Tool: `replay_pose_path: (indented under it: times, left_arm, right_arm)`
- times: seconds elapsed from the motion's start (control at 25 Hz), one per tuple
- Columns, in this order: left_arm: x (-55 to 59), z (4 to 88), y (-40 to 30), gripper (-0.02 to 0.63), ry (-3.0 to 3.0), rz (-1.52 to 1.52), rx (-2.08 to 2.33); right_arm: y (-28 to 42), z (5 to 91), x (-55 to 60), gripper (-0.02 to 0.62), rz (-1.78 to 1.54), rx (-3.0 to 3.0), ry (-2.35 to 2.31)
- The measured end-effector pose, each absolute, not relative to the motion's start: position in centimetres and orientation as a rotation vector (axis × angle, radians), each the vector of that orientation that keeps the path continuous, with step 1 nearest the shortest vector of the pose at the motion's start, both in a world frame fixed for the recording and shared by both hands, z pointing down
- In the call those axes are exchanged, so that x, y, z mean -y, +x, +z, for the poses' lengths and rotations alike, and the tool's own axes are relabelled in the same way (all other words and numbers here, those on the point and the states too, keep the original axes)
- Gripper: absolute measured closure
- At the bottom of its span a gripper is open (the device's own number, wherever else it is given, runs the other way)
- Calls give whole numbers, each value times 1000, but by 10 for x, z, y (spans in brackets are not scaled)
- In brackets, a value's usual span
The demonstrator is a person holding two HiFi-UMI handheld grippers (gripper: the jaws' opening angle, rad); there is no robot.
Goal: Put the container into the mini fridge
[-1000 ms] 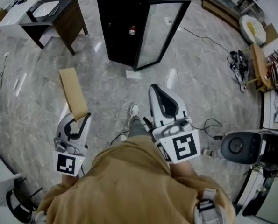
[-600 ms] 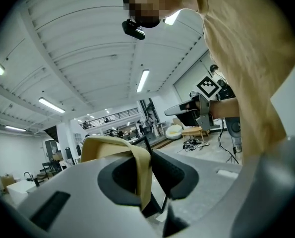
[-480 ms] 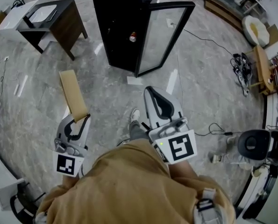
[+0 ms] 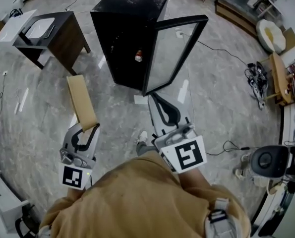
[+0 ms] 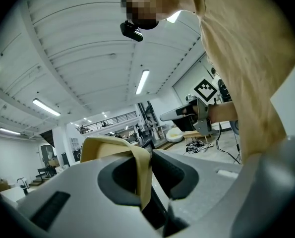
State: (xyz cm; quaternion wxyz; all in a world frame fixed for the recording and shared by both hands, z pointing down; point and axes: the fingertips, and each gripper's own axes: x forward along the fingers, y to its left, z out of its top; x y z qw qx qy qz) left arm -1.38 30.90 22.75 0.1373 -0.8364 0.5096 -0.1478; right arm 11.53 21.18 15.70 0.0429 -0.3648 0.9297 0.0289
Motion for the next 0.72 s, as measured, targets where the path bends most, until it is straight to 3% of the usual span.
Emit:
replay_pose_path:
  times: [0.72]
  left_arm:
    - [-170,225,-2,535,-2400,-536,-1509]
  right_arm:
    - [101,169,-67,594,-46,-2881,-952]
